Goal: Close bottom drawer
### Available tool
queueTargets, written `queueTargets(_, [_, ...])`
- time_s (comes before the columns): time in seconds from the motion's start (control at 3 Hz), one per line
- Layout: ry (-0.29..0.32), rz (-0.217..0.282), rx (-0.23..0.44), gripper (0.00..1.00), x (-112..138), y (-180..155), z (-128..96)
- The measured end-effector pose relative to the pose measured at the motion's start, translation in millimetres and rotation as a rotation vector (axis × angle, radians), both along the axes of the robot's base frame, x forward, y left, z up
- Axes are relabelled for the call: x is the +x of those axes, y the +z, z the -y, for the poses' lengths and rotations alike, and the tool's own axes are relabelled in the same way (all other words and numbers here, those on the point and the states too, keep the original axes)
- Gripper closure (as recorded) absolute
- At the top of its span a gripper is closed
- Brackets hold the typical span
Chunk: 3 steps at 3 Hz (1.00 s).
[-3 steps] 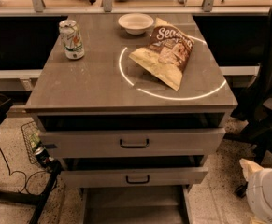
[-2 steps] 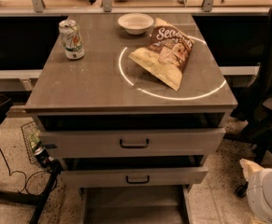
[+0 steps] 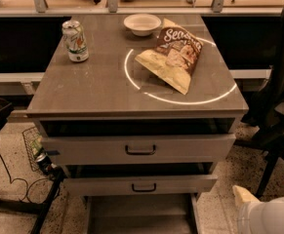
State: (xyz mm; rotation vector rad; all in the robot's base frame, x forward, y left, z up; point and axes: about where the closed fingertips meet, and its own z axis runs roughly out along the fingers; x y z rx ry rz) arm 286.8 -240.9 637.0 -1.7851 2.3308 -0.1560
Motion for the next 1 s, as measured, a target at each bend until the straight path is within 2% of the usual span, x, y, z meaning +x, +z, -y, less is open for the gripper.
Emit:
queueTargets(0.33, [0.061, 0.001, -0.026, 0.19, -8, -49, -13])
queueTargets(1.0, [0.175, -0.026, -0.09, 0.65, -21, -112, -25])
